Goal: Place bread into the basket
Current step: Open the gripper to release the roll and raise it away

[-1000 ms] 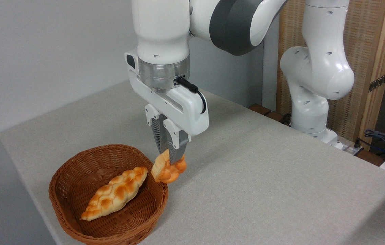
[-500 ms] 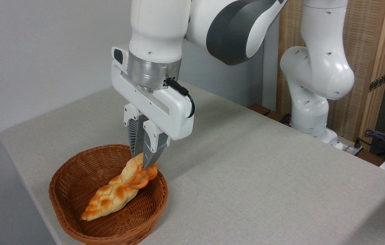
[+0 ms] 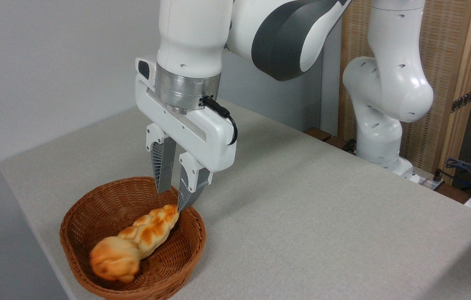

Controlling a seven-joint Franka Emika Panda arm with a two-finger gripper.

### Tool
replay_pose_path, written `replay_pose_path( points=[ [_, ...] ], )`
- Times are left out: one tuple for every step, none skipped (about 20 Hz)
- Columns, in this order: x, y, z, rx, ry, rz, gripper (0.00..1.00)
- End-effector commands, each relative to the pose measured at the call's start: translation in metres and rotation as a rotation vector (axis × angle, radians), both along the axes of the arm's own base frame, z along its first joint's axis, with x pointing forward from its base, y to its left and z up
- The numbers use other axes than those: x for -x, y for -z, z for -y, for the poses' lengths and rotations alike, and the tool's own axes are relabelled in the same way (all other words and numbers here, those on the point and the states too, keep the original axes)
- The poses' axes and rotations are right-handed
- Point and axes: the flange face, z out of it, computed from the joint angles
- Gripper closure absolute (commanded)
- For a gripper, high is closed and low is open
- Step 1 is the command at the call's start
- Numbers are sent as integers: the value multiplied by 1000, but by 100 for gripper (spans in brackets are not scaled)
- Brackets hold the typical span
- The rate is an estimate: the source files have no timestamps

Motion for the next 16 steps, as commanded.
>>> replay_pose_path(
  points=[
    [3,-6,-3,-7,7,-14,0],
    [7,-3,-4,-36,25,-48,0],
    [9,-2,-4,-52,35,-68,0],
    [15,-2,-5,-88,54,-100,0],
    [19,-1,-4,-119,76,-129,0],
    [22,0,-4,-138,87,-154,0],
    [25,0,-5,-142,93,-166,0],
    [28,0,-5,-142,98,-180,0],
    [28,0,-5,-142,100,-184,0],
    [29,-1,-6,-143,101,-184,0],
    [29,0,-5,-148,102,-186,0],
    [30,-1,-7,-179,109,-191,0],
    [30,0,-7,-197,116,-198,0],
    [32,1,-7,-217,127,-213,0],
    [32,2,-6,-220,130,-219,0],
    [32,1,-6,-220,131,-218,0]
  ],
)
